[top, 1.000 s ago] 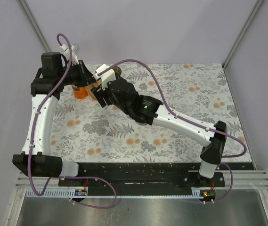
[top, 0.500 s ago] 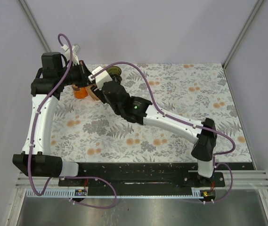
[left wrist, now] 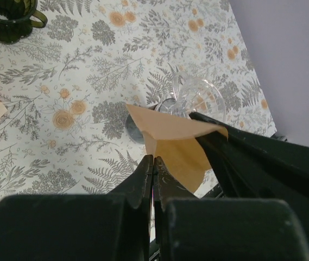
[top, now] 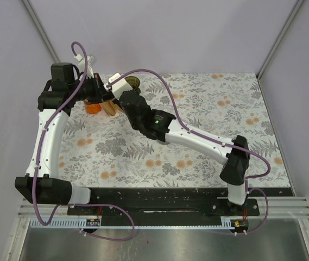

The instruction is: Place the coffee filter in the dripper

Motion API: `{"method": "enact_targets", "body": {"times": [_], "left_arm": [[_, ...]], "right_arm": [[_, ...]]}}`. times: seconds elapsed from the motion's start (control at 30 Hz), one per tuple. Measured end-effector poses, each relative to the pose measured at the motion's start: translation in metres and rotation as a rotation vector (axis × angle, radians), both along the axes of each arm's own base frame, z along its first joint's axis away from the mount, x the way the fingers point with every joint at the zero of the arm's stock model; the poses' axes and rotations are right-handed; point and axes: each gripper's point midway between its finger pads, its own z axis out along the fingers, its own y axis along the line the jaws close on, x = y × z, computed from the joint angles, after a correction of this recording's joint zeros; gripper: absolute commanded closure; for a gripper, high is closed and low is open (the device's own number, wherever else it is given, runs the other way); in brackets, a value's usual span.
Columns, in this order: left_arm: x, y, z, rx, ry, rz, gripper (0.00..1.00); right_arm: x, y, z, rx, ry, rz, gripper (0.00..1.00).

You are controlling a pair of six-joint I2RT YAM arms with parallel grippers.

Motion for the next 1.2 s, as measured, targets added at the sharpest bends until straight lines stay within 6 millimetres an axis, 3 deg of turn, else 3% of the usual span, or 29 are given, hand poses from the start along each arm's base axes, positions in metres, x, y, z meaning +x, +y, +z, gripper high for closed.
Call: {"method": "enact_targets", "body": {"times": [0.03,0.17,0.23,0.3,0.47,0.77,0.93,1.0,1.2], "left_arm": [[-0.001,-0.001,-0.003,0.007,0.003,-0.008,1.0],[-0.006,-0.005,-0.009,0.05,-0.008,-0.043,0.96],[-0.007,-0.005,-0.012,0.076,-0.016,-0.055,0.82],[-0.009,-0.006,-0.016,0.109,-0.022,-0.07,0.6],[-0.016,-0.012,-0.008,0.18,-0.075,-0.129,0.36],[-0.024,-0.021,0.04,0.167,-0.211,-0.197,0.31],[-0.021,-0.032,0.033,0.148,-0.174,-0.215,0.31],[-0.021,-0.047,0.026,0.144,-0.16,-0.247,0.31],[-0.014,-0.079,0.0,0.139,-0.083,-0.294,0.3]], "right_arm": [[0.002,-0.001,-0.001,-0.001,0.005,0.001,0.99],[0.011,-0.007,-0.008,0.007,0.035,-0.004,1.0],[0.013,-0.01,-0.012,0.003,0.054,-0.002,1.0],[0.013,-0.013,-0.017,-0.01,0.087,0.006,1.0],[0.013,-0.029,-0.016,-0.018,0.177,0.009,1.0],[-0.002,-0.095,0.005,0.008,0.389,-0.054,1.0],[-0.015,-0.135,-0.001,-0.017,0.522,-0.112,1.0],[-0.019,-0.145,-0.01,-0.04,0.572,-0.126,1.0],[-0.02,-0.159,-0.037,-0.069,0.685,-0.138,1.0]]}}
